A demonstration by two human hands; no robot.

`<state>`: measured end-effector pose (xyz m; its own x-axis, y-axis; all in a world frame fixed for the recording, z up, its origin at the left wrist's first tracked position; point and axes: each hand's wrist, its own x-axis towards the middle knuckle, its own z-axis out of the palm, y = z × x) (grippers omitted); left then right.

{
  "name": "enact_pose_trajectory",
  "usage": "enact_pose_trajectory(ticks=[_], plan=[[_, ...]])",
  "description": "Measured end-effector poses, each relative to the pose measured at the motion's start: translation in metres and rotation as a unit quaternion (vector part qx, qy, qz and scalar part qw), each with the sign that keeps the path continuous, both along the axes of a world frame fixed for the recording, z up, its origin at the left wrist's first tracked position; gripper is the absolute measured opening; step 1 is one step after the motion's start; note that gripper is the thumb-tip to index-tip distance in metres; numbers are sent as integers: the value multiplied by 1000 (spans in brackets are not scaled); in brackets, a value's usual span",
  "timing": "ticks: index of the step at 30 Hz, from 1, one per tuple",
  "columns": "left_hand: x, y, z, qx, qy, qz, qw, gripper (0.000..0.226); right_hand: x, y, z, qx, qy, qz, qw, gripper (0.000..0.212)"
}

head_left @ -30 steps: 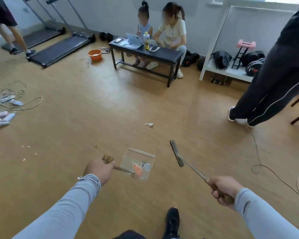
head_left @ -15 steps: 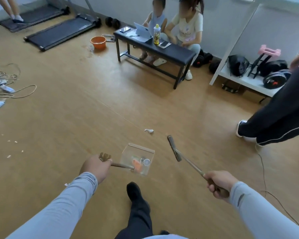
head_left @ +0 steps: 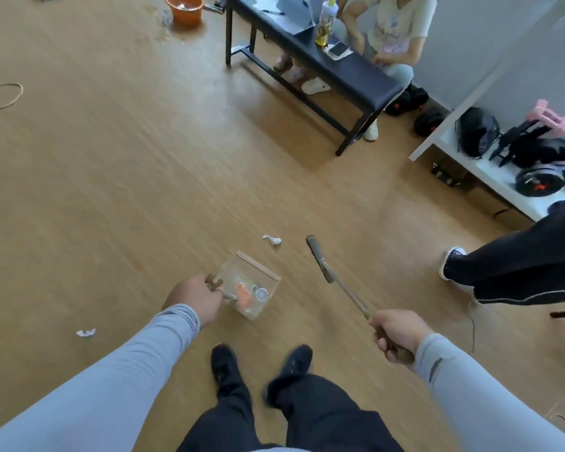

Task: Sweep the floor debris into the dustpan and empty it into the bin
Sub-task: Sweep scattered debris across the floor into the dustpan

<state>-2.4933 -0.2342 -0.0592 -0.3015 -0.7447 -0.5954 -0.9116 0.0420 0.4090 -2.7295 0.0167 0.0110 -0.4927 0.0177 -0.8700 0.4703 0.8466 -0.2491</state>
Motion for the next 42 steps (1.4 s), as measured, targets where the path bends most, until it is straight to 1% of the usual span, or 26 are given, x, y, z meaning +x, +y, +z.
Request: enact_pose_trajectory(ticks=[1,6,10,12,15,18,20,21,23,25,27,31,33,35,36,38,42], plan=[[-7,-3,-5,5,-5,-2,1000,12,-9,-11,-6,1,7,23,1000,10],[-39,-14,-34,38,-26,4,999,11,-59,-63,-53,9,26,123,992,25],[-60,-21,-57,59,-52,16,997,8,-97,-108,-89,16,28,173,984,24],[-70,-22,-66,53,-57,17,997,6,-110,-128,-106,18,19,195,980,24],[-75,-23,-74,43,-60,17,997,3,-115,-145,-127,41,1,258,965,29],[-74,-23,-74,35,-72,16,997,17,-104,-137,-126,50,-35,336,940,34],[-75,-22,-74,31,-73,13,997,21,-112,-124,-110,50,-66,373,924,35],[-76,-23,-74,31,-70,12,997,22,-124,-116,-100,45,-80,368,925,35],[-78,-24,-73,31,-65,10,997,25,-154,-96,-76,23,-100,324,940,34],[-78,-26,-73,31,-65,6,997,28,-171,-75,-55,13,-107,299,948,35],[-77,-26,-74,29,-65,5,997,29,-158,-66,-50,17,-94,313,945,37],[-75,-24,-75,20,-62,-2,998,24,-99,-71,-80,29,-66,352,933,45],[-74,-24,-76,16,-61,-2,998,27,-77,-79,-93,35,-77,371,925,47],[-71,-22,-75,18,-62,0,998,32,-69,-79,-93,31,-115,368,922,45],[-69,-20,-74,20,-60,1,998,32,-71,-74,-89,22,-140,343,929,43],[-64,-16,-73,25,-55,0,998,28,-81,-55,-76,-10,-176,256,951,37],[-55,-15,-68,35,-52,-4,998,21,-90,5,-54,-49,-185,106,976,34]])
